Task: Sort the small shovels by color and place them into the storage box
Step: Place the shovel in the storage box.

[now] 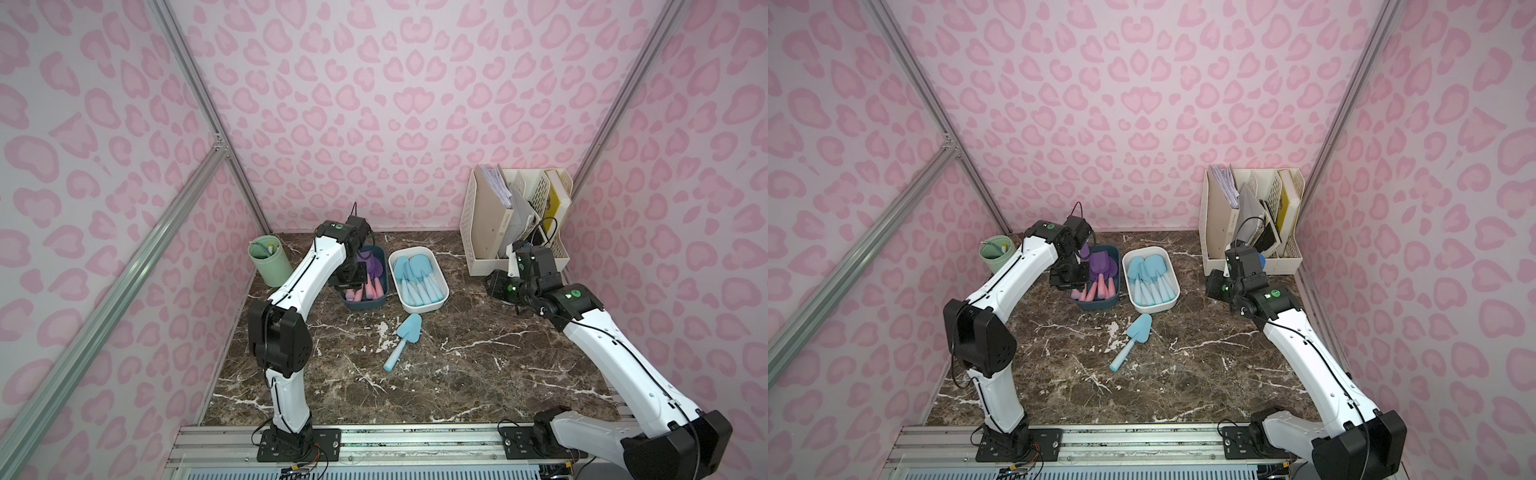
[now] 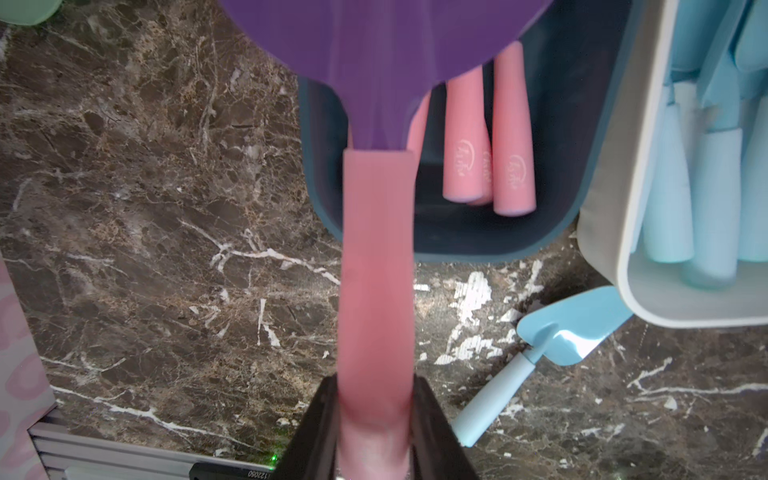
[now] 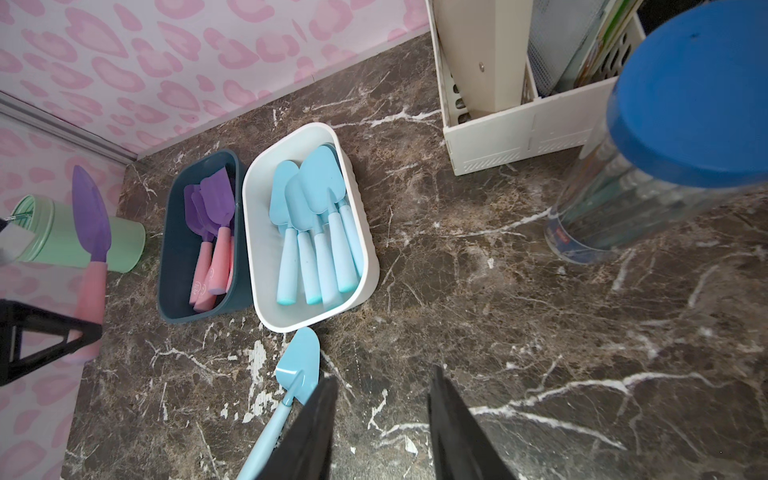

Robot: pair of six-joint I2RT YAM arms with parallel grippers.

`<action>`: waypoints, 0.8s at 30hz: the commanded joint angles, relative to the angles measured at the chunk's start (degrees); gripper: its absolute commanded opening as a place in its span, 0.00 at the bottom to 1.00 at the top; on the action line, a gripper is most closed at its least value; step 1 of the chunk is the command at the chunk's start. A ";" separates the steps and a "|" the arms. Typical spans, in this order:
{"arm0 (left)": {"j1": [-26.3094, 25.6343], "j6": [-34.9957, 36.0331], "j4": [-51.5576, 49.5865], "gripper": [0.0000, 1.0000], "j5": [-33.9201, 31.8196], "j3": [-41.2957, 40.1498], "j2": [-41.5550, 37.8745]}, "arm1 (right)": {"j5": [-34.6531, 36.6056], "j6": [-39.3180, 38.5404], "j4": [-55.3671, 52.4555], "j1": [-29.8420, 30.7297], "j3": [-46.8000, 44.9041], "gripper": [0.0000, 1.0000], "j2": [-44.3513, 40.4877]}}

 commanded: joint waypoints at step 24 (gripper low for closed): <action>2.30 7.75 0.11 0.27 1.36 13.51 22.07 | 0.20 0.00 -0.93 0.06 1.59 0.42 3.52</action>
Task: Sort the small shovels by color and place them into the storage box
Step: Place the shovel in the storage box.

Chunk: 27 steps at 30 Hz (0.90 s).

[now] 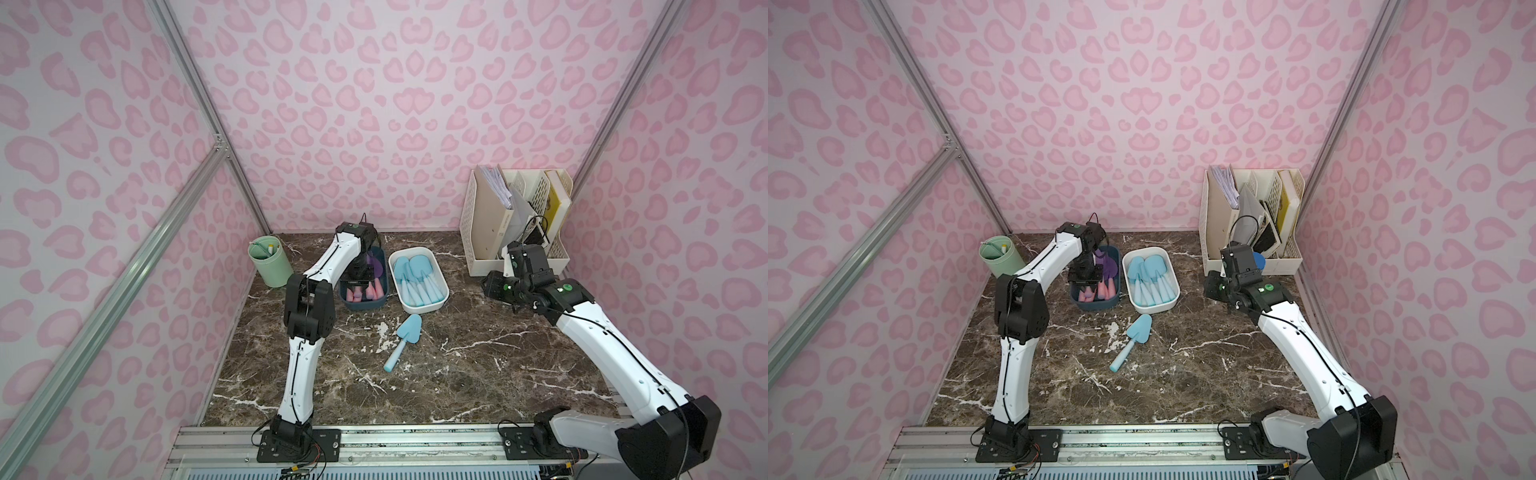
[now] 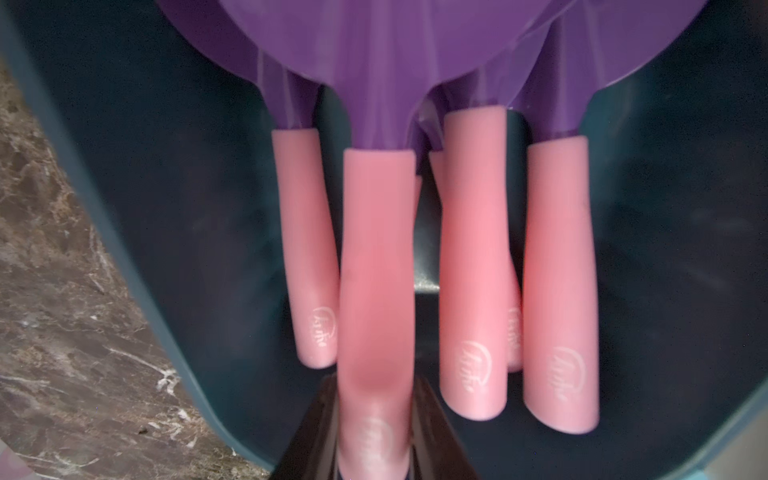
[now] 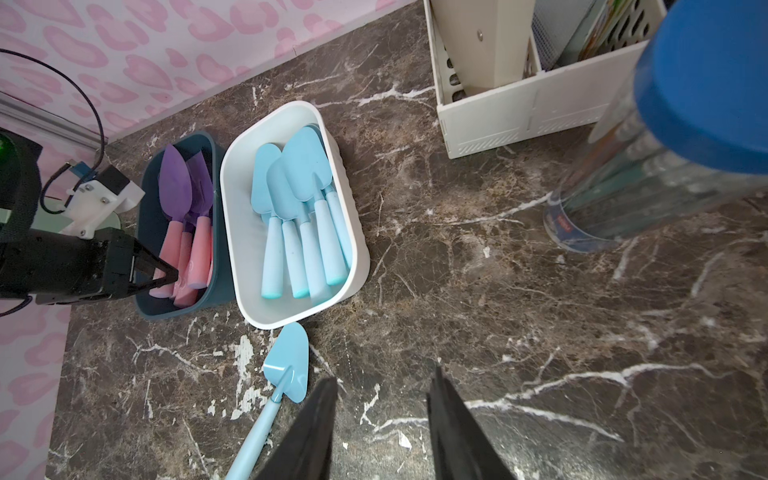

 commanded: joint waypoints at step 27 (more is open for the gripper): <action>0.40 2.88 -0.61 0.36 1.37 -0.72 1.71 | 0.20 0.12 0.95 0.06 0.13 0.43 1.13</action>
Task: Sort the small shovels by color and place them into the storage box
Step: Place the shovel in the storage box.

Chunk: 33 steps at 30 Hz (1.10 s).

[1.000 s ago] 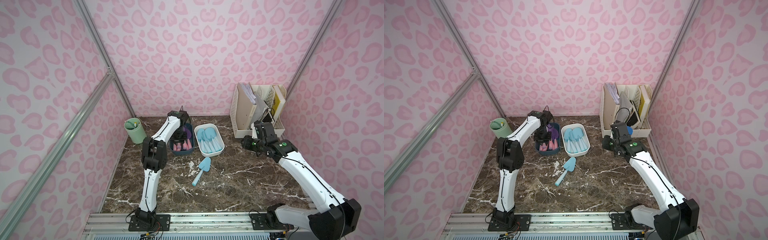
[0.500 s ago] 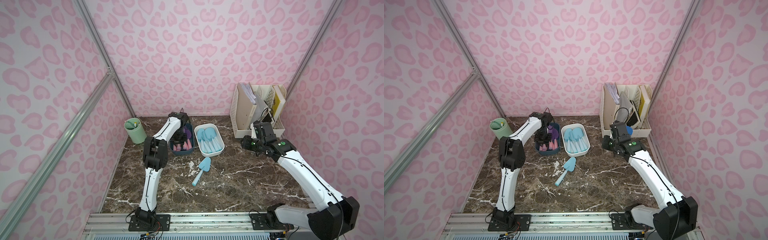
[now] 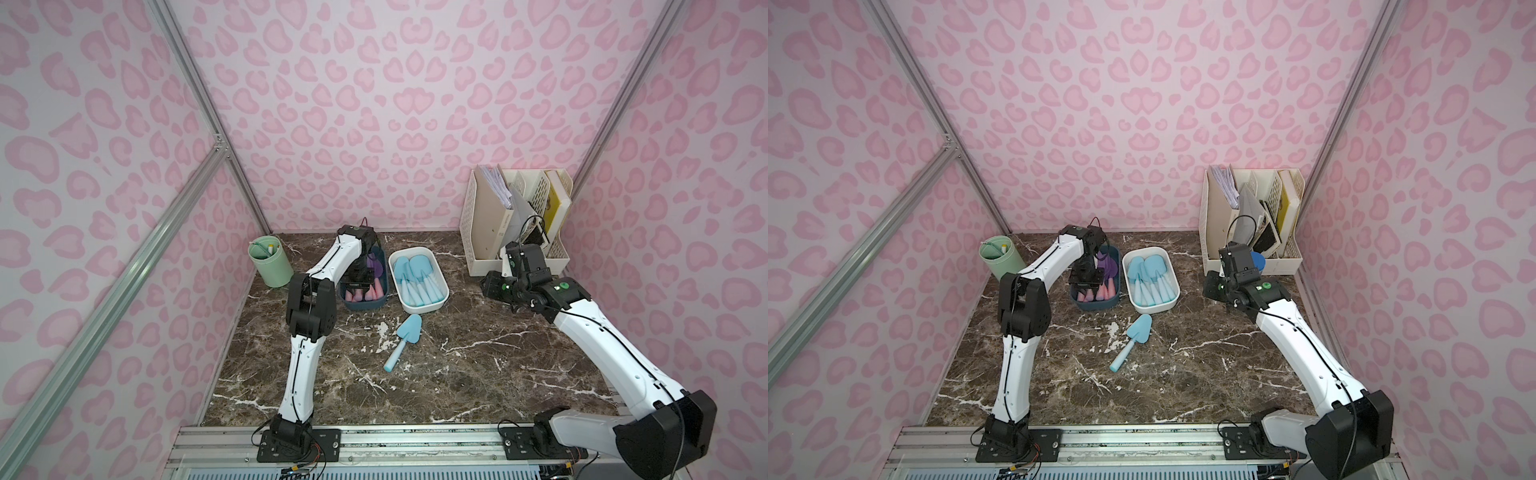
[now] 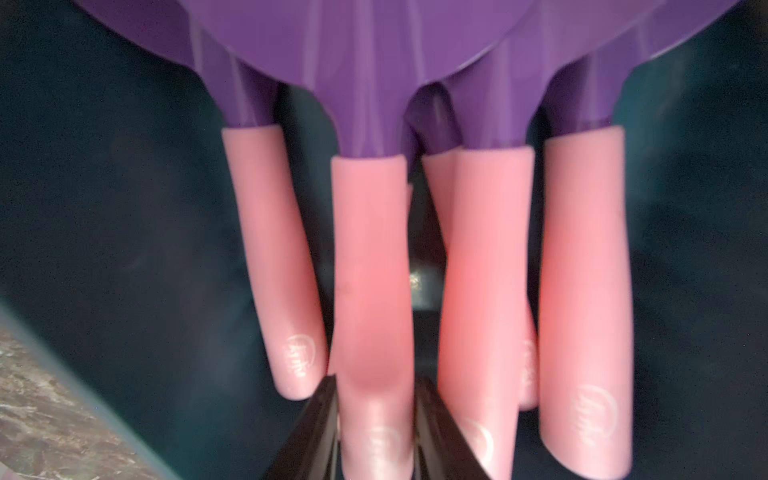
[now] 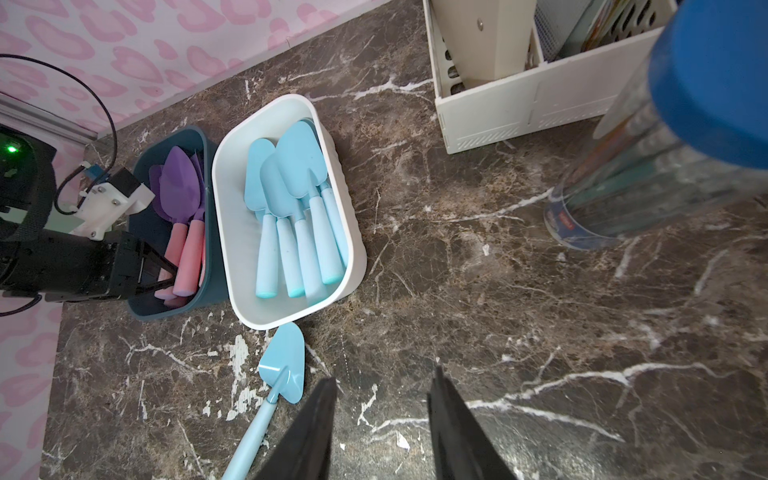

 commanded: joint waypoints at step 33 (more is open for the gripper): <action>-0.25 -0.43 6.54 0.53 -5.22 -22.23 -40.08 | 7.18 6.86 1.56 12.96 4.96 0.44 2.33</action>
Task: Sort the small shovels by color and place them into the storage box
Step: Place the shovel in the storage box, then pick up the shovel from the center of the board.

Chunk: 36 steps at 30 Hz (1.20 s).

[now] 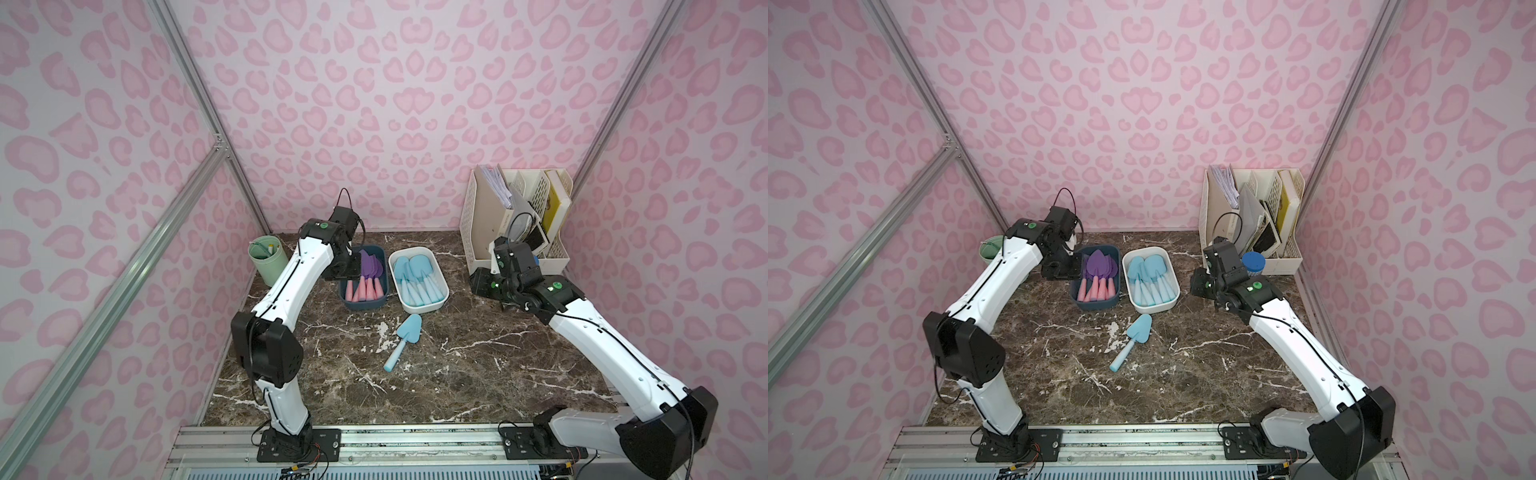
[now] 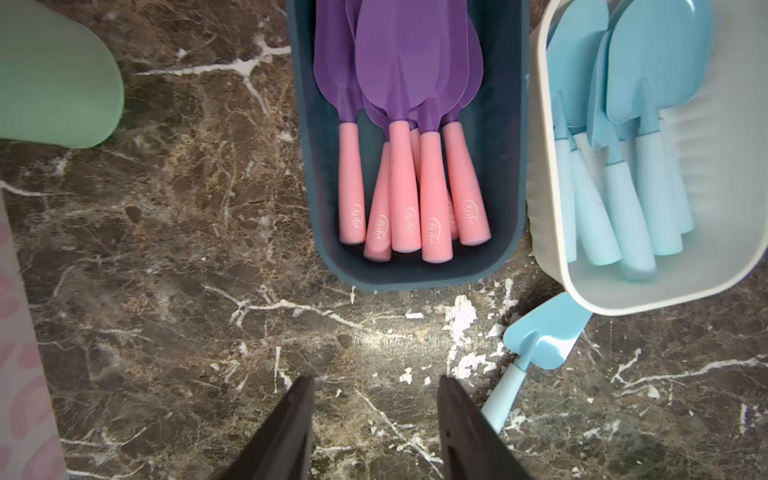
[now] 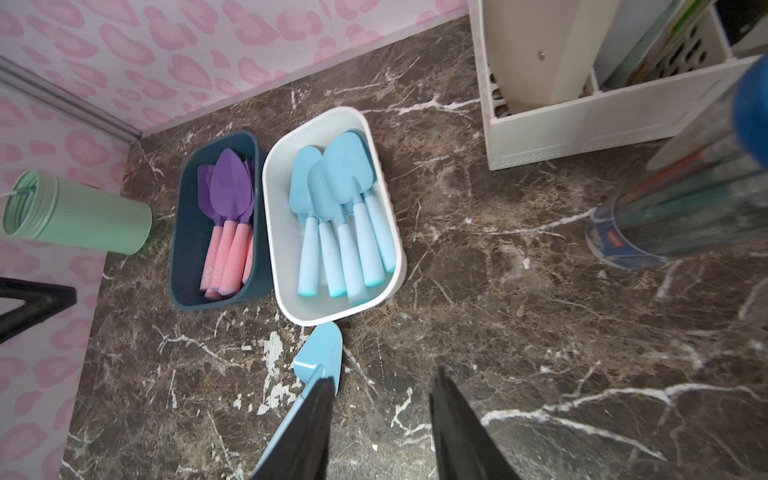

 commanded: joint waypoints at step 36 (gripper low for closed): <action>2.22 -7.21 6.56 0.58 -11.52 -36.79 -37.08 | 5.69 42.83 16.10 30.75 -4.25 0.48 21.07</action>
